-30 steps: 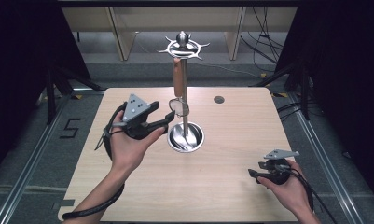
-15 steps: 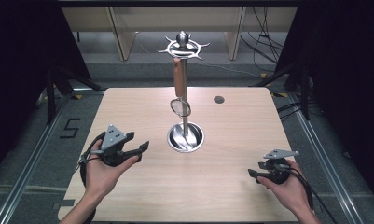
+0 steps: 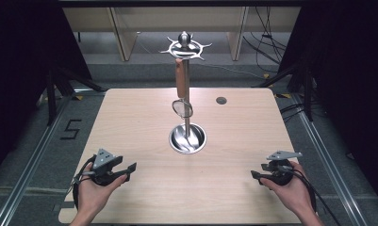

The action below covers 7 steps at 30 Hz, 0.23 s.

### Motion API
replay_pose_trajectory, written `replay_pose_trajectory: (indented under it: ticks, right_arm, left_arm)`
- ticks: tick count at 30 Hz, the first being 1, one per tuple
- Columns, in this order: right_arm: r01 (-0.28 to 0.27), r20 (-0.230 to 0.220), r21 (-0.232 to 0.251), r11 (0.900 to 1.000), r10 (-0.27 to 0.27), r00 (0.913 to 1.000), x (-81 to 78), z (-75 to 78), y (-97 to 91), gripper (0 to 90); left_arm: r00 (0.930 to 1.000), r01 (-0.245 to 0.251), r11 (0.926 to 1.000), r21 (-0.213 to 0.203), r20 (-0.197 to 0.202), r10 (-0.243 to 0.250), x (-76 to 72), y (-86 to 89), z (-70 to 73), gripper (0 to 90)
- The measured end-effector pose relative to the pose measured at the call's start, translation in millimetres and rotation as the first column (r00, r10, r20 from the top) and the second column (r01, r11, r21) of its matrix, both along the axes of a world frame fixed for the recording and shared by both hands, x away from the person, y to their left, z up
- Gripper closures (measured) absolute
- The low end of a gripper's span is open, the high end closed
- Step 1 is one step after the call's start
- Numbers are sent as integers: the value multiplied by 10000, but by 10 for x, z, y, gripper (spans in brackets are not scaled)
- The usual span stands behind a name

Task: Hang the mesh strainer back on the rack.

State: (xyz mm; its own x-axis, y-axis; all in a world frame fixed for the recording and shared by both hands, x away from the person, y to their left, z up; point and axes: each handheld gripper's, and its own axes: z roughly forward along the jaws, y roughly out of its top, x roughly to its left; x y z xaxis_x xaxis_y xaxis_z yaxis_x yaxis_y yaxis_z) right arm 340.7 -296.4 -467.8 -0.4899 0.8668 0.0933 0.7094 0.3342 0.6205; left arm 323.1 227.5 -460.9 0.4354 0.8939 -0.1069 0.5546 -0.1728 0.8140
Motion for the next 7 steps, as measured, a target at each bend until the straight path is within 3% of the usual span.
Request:
replay_pose_trajectory:
  ticks: [1,3,7]
  right_arm:
    - [106,-75,100,9999,-105,9999,-6,3,10,461]
    - [-324,239,-45,9995,325,9992,23,-9,-10,461]
    - [-213,545,-68,9998,216,9983,25,-8,-36,461]
  left_arm:
    - [10000,-87,9999,-88,-22,86,-9,12,-10,385]
    - [9998,-182,9998,-10,-33,182,-14,40,-8,384]
    - [9996,-259,9996,-87,63,260,0,50,-10,381]
